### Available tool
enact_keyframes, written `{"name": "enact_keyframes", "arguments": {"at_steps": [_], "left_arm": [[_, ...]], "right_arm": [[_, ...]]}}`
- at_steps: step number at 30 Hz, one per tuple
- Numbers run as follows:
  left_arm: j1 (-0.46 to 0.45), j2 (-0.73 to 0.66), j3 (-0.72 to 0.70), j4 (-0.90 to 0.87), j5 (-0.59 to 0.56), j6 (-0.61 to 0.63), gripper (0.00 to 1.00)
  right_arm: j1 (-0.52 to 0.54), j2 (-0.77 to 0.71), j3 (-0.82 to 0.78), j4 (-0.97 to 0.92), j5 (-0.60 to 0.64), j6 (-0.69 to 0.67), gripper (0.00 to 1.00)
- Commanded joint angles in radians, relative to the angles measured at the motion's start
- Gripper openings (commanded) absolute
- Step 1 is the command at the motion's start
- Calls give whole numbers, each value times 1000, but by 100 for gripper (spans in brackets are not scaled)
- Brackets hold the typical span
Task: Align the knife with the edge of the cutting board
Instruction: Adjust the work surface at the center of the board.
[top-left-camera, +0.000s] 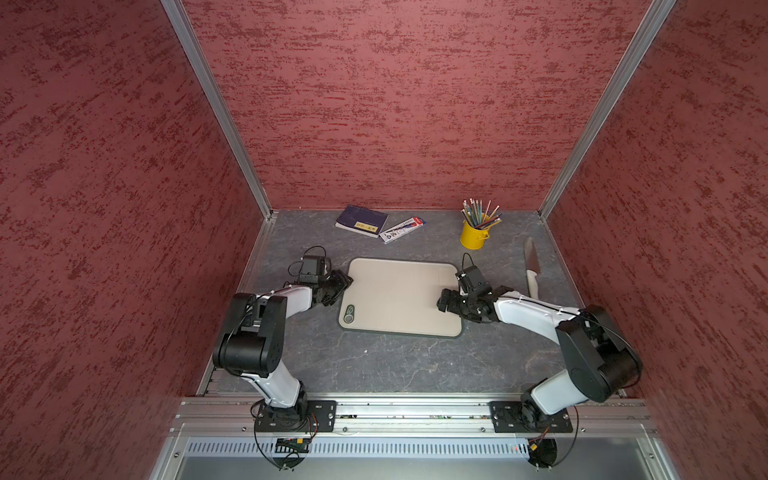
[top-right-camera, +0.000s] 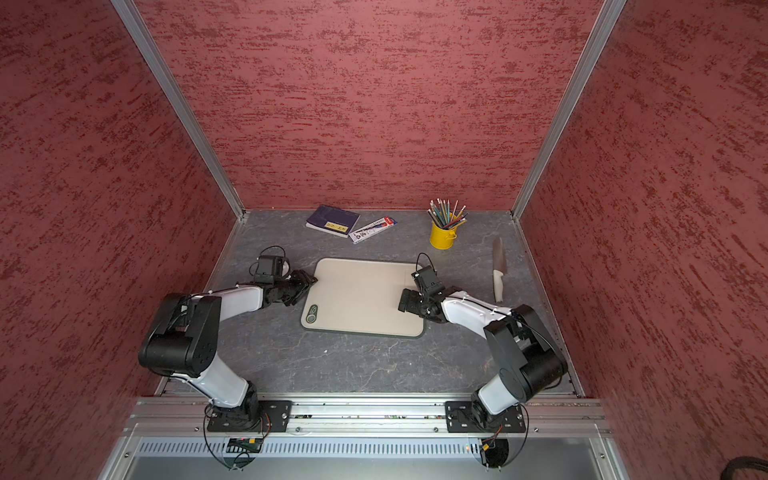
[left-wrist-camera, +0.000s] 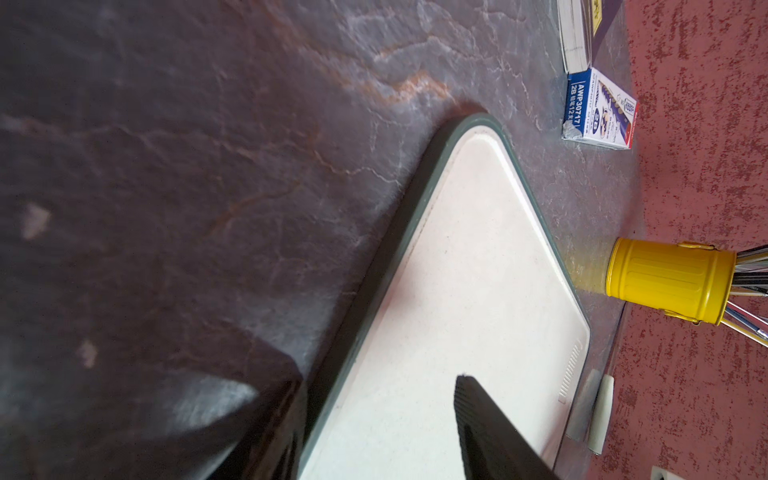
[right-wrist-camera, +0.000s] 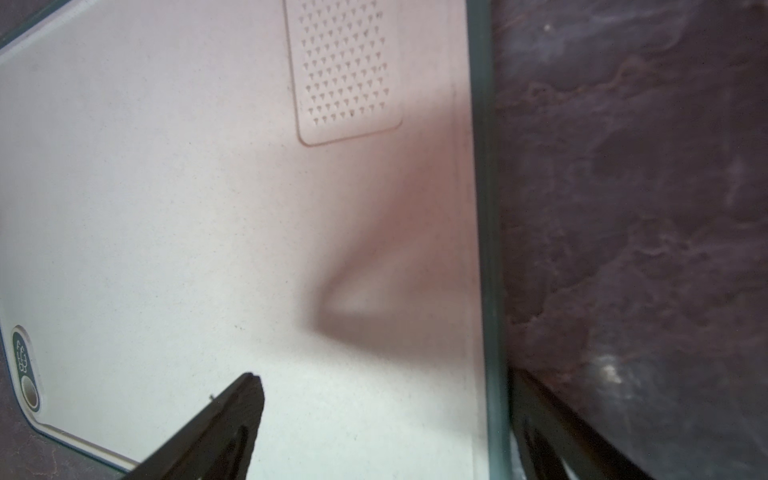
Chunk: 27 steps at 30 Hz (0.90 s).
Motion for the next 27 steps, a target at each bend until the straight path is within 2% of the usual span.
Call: {"name": "enact_keyframes", "arguments": {"at_steps": [1, 8, 17, 27], "left_arm": [[-49, 69, -92, -212, 99, 1, 60], [-68, 30, -159, -186, 117, -4, 59], [-104, 31, -103, -228, 121, -3, 59], [-135, 30, -95, -241, 121, -9, 59]], "right_arm": [[56, 72, 6, -108, -191, 40, 96], [53, 118, 99, -159, -152, -34, 96], [21, 166, 179, -181, -154, -89, 96], [-61, 202, 274, -244, -153, -196, 96]]}}
